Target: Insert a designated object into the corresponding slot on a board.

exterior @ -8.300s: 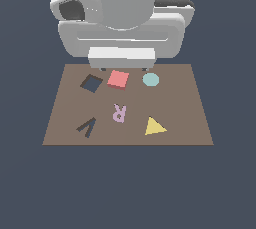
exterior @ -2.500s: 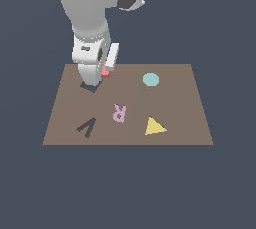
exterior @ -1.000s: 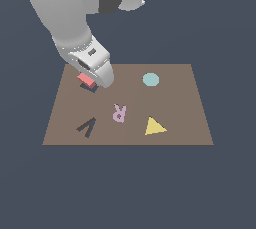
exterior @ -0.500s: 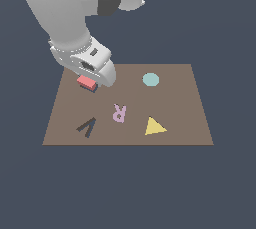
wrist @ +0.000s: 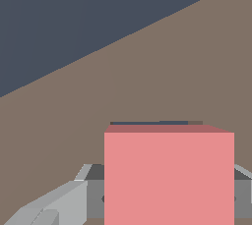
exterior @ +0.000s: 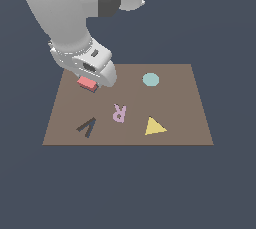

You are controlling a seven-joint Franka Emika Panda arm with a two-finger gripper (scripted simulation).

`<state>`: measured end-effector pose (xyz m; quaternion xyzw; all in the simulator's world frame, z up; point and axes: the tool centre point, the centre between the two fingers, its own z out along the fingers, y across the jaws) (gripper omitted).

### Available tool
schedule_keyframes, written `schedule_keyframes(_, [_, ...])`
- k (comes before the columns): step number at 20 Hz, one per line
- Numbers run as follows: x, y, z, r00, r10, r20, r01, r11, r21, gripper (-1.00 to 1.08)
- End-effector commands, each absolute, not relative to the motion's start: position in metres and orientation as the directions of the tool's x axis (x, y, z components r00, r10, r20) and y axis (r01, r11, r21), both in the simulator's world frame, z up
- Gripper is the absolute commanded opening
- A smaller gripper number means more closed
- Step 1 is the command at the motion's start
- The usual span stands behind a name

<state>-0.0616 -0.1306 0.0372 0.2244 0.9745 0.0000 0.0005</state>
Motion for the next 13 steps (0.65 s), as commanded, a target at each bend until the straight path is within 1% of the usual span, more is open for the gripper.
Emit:
schedule_keyframes(1, [-0.0615,-0.1302,0.0323,-0.901,0.435,-0.001,0.435,0.901,0.0,-1.0])
schedule_keyframes(3, [-0.0615,-0.1302,0.0306,-0.901,0.434,-0.001,0.434,0.901,0.0,-1.0])
schedule_keyframes(4, [-0.0615,-0.1302,0.0306,-0.901,0.434,-0.001,0.434,0.901,0.0,1.0])
schedule_keyframes(13, [-0.0615,-0.1302,0.0306,-0.901,0.434,-0.001,0.434,0.901,0.0,1.0])
